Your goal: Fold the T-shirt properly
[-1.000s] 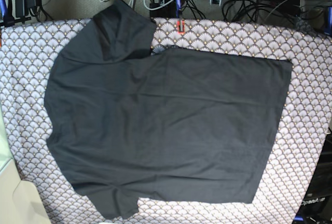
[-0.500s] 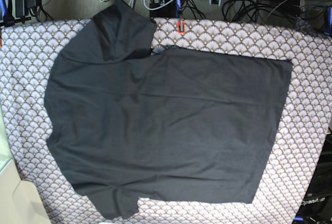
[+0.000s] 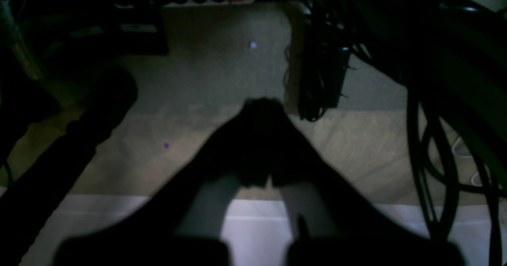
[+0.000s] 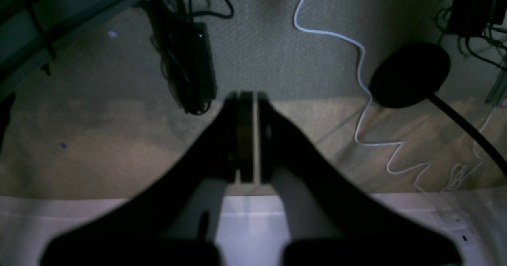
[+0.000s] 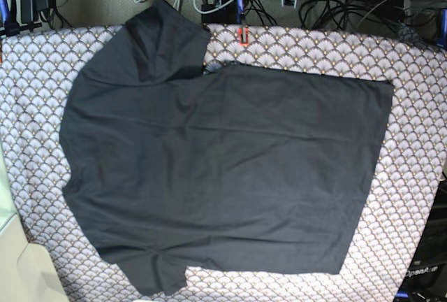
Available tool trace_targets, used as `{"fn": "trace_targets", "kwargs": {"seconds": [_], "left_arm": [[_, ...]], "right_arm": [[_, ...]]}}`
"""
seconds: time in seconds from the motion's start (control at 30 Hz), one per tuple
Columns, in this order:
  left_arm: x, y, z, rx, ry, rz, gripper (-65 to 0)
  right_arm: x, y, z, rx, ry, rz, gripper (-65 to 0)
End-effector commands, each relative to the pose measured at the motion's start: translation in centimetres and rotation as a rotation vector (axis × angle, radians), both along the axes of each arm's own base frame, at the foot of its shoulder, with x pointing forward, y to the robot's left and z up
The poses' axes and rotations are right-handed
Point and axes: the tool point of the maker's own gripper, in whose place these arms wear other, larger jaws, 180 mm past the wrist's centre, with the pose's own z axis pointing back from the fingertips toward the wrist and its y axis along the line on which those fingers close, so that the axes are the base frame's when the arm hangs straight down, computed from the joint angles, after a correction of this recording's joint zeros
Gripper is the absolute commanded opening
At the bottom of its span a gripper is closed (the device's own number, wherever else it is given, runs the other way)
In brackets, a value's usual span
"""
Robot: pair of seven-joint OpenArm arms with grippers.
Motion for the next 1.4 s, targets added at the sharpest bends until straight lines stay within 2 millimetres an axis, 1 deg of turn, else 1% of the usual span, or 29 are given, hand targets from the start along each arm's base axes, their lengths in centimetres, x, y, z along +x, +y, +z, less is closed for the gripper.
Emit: {"fn": "trace_targets", "kwargs": {"seconds": [0.0,0.2,0.27,0.33,0.37,0.4,0.43,0.5,0.57,0.6,0.67,0.8,0.83,0.87,0.97,1.03,1.1,1.2,1.23,1.37], "left_arm": [[0.3,-0.1,0.0,0.000,-0.006,-0.003,-64.8],[0.3,-0.1,0.0,-0.002,-0.005,-0.005,-64.9],[-0.1,-0.3,0.0,-0.009,-0.010,-0.013,-65.0],[-0.7,-0.2,0.1,-0.012,-0.071,-0.015,-65.0],[-1.6,0.0,0.3,-0.012,-0.114,-0.016,-65.0],[-2.2,-0.1,0.6,-0.016,-0.167,-0.017,-65.0],[-2.6,-0.1,1.0,-0.018,-0.223,-0.019,-65.0],[-3.6,0.0,2.0,-0.021,-0.323,-0.011,-65.0],[-5.0,0.8,3.1,-0.012,-0.395,-0.015,-65.0],[-5.4,0.8,3.8,-0.014,-0.446,-0.017,-65.0],[-6.2,0.9,5.5,-0.018,-0.548,-0.020,-65.0],[-7.7,0.7,8.7,-0.027,-0.708,-0.023,-65.0],[-8.1,0.7,9.2,-0.029,-0.731,-0.024,-65.0],[-8.4,0.8,9.7,-0.029,-0.744,-0.025,-65.0],[-9.6,1.4,10.8,-0.022,-0.769,-0.033,-65.0],[-10.2,1.4,11.8,-0.025,-0.809,-0.033,-65.0],[-12.0,1.2,12.5,-0.028,-0.791,-0.032,-65.0],[-11.7,1.0,13.1,-0.035,-0.826,-0.029,-65.0],[-12.0,0.9,13.5,-0.037,-0.835,-0.028,-65.0],[-11.5,0.2,15.9,-0.052,-0.925,-0.021,-65.0]], "right_arm": [[-0.2,-0.1,0.0,0.004,-0.002,-0.004,-65.0],[-0.2,-0.1,0.0,0.004,-0.002,-0.004,-65.0],[-0.3,-0.1,0.1,0.004,-0.021,-0.004,-65.0],[-0.8,-0.4,0.3,-0.004,-0.096,0.001,-65.0],[-1.0,-1.2,0.7,-0.016,-0.156,0.005,-65.0],[-1.5,-1.5,1.1,-0.023,-0.212,0.010,-65.0],[-2.0,-1.7,1.7,-0.027,-0.269,0.015,-65.0],[-2.9,-3.2,2.9,-0.052,-0.361,0.028,-65.0],[-3.7,-3.9,3.8,-0.064,-0.413,0.036,-65.0],[-4.2,-3.9,4.3,-0.065,-0.439,0.040,-65.0],[-5.1,-5.1,5.5,-0.081,-0.497,0.059,-65.0],[-7.1,-5.2,8.4,-0.083,-0.621,0.083,-65.0],[-7.5,-5.7,9.3,-0.088,-0.654,0.095,-65.0],[-7.7,-5.9,10.1,-0.090,-0.687,0.104,-65.0],[-8.5,-5.7,12.3,-0.087,-0.781,0.116,-65.0],[-9.3,-5.7,13.2,-0.088,-0.797,0.118,-65.0],[-9.7,-6.2,13.5,-0.093,-0.799,0.127,-65.0],[-9.6,-6.3,14.2,-0.090,-0.827,0.138,-65.0],[-9.4,-6.3,14.5,-0.089,-0.844,0.143,-65.0],[-8.7,-6.0,16.1,-0.077,-0.916,0.159,-65.0]]}}
